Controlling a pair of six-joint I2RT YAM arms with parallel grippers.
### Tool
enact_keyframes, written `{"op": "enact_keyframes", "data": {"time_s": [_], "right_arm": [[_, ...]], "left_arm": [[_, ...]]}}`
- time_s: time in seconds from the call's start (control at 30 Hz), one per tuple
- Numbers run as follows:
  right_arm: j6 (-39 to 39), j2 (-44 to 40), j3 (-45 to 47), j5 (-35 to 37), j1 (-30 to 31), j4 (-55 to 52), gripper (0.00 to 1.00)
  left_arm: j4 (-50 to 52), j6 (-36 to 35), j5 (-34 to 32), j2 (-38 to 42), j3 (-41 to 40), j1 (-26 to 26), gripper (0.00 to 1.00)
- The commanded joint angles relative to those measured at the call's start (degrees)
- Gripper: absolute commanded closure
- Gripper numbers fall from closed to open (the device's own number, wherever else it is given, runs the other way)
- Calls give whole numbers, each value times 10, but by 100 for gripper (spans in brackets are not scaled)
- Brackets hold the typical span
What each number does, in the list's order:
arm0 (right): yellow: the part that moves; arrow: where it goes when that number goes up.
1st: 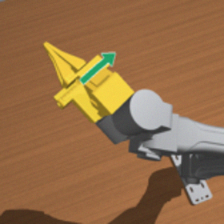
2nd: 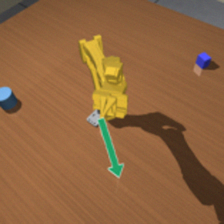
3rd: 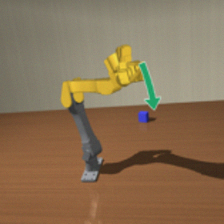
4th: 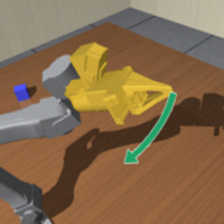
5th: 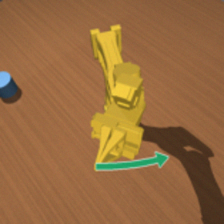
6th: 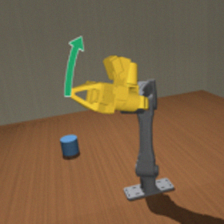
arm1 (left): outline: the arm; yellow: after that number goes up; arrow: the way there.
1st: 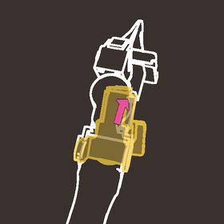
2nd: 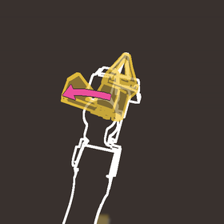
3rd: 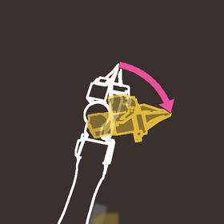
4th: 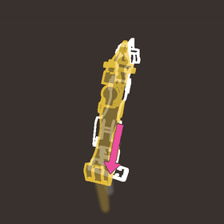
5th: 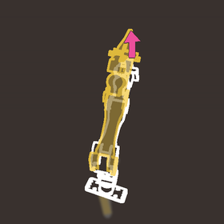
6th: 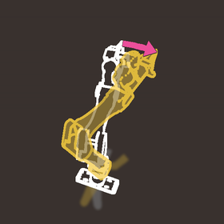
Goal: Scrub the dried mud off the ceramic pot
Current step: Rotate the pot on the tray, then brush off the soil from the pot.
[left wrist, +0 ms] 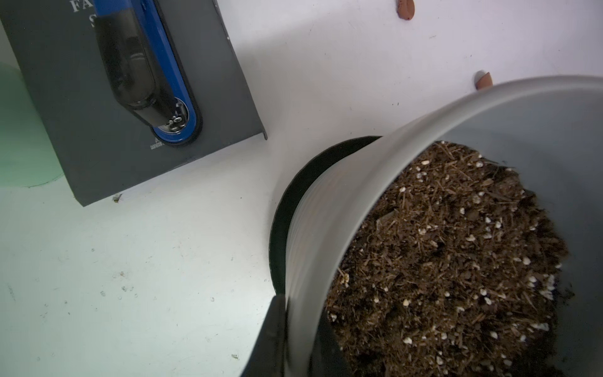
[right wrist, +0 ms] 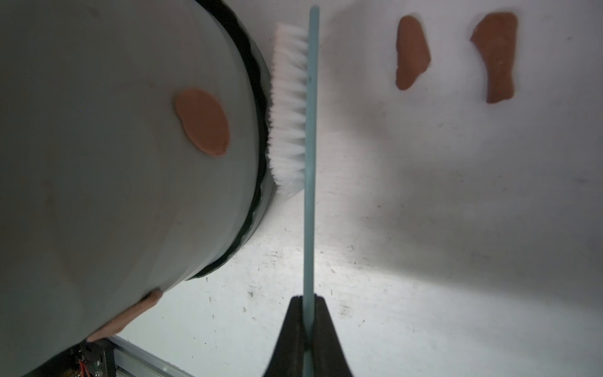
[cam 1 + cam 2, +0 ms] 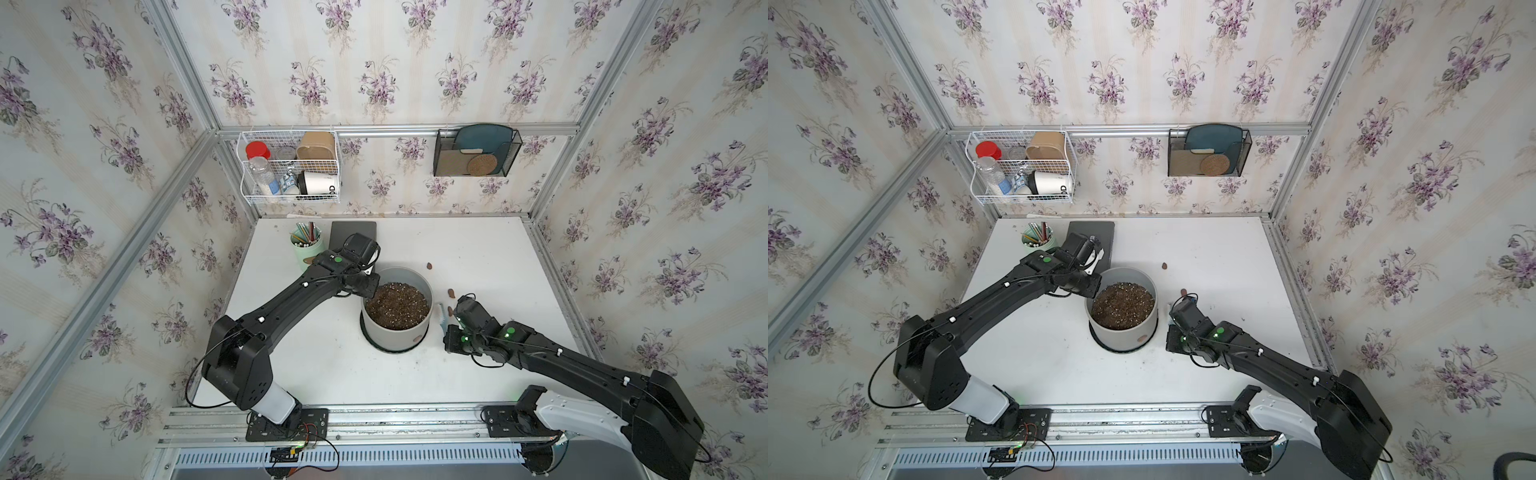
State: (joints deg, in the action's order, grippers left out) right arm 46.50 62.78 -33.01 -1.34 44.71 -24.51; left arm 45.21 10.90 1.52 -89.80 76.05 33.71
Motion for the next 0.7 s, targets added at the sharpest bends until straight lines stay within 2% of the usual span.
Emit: {"op": "enact_keyframes", "data": {"time_s": [0.0,0.17,0.4,0.67], "right_arm": [[-5,1,0,6,8,3,100],[1,15,-1,5,41,16,100],[9,5,6,2,45,35,100],[13,8,11,-7,46,54,100]], "left_arm": [[-31,29,63,4,0,0,87],[-33,30,59,-2,1,0,88],[-35,32,62,-5,3,0,100],[-30,31,63,-7,5,0,100]]}}
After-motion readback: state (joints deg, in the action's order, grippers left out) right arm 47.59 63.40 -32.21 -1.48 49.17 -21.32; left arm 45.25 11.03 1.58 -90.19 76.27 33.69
